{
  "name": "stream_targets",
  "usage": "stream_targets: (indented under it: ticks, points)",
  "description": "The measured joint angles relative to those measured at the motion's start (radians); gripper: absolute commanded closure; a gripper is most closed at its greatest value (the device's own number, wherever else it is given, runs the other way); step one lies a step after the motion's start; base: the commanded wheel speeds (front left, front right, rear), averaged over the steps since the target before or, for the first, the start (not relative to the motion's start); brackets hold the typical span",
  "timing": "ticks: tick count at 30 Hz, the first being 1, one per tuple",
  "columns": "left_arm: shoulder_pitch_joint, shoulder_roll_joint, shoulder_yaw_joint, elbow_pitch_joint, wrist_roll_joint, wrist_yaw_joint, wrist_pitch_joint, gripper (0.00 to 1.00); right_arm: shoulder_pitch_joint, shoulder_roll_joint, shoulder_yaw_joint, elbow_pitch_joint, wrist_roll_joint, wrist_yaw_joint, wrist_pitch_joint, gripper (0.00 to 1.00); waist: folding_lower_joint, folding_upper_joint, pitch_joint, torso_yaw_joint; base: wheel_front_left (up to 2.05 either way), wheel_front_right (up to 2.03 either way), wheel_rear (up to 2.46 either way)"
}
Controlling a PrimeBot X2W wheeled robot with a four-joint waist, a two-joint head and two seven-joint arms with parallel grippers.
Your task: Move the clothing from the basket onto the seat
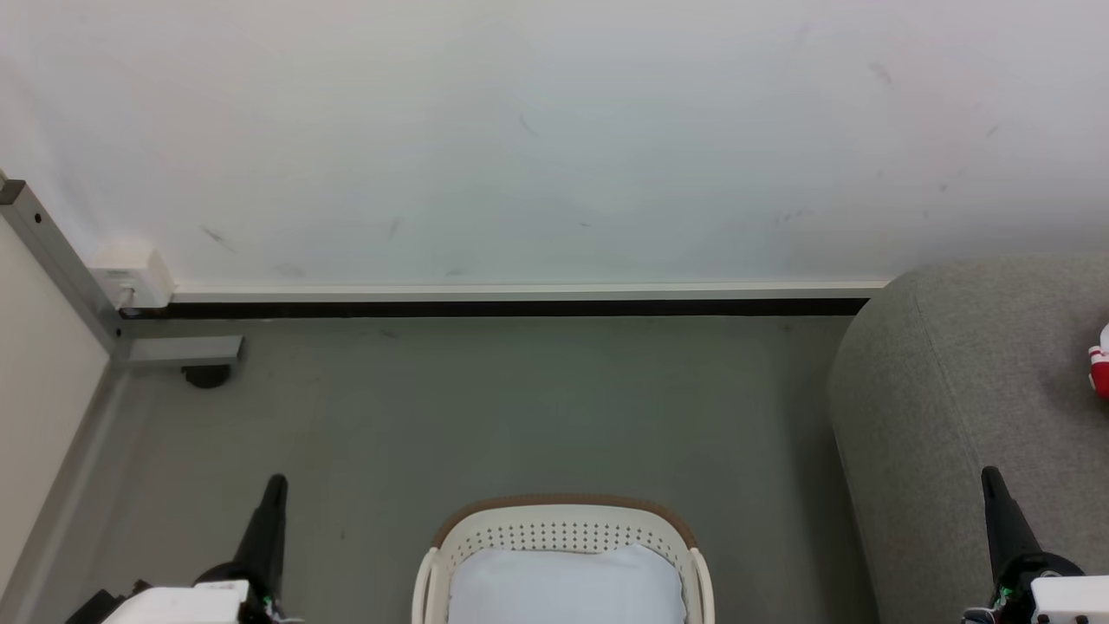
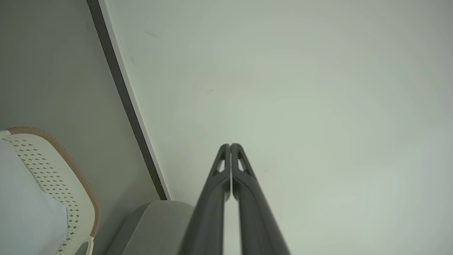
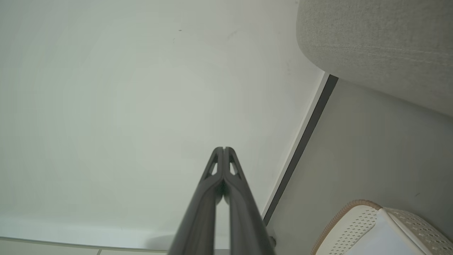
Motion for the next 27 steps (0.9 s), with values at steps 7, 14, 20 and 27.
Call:
stream_targets:
  ticks: [7,14,20,27]
  points:
    - [-0.007,0.000,0.006,-0.002,-0.046,-0.002,0.012,1.00,-0.003,-0.001,-0.002,-0.003,0.054,0.000,0.013,1.00,0.0000,0.0000,0.002,0.005,0.00,0.00,0.00]
    - [-0.013,0.000,0.010,-0.003,-0.079,-0.005,0.021,1.00,-0.006,-0.002,-0.003,-0.006,0.097,0.000,0.022,1.00,0.0000,0.0000,0.004,0.009,0.00,0.00,0.00]
    - [-0.013,0.000,0.011,-0.003,-0.079,-0.006,0.021,1.00,-0.006,-0.002,-0.004,-0.006,0.097,0.000,0.022,1.00,0.0000,0.0000,0.004,0.009,0.00,0.00,0.00]
    - [-0.013,0.000,0.011,-0.003,-0.079,-0.006,0.021,1.00,-0.006,-0.002,-0.004,-0.006,0.097,0.000,0.022,1.00,0.0000,0.0000,0.004,0.009,0.00,0.00,0.00]
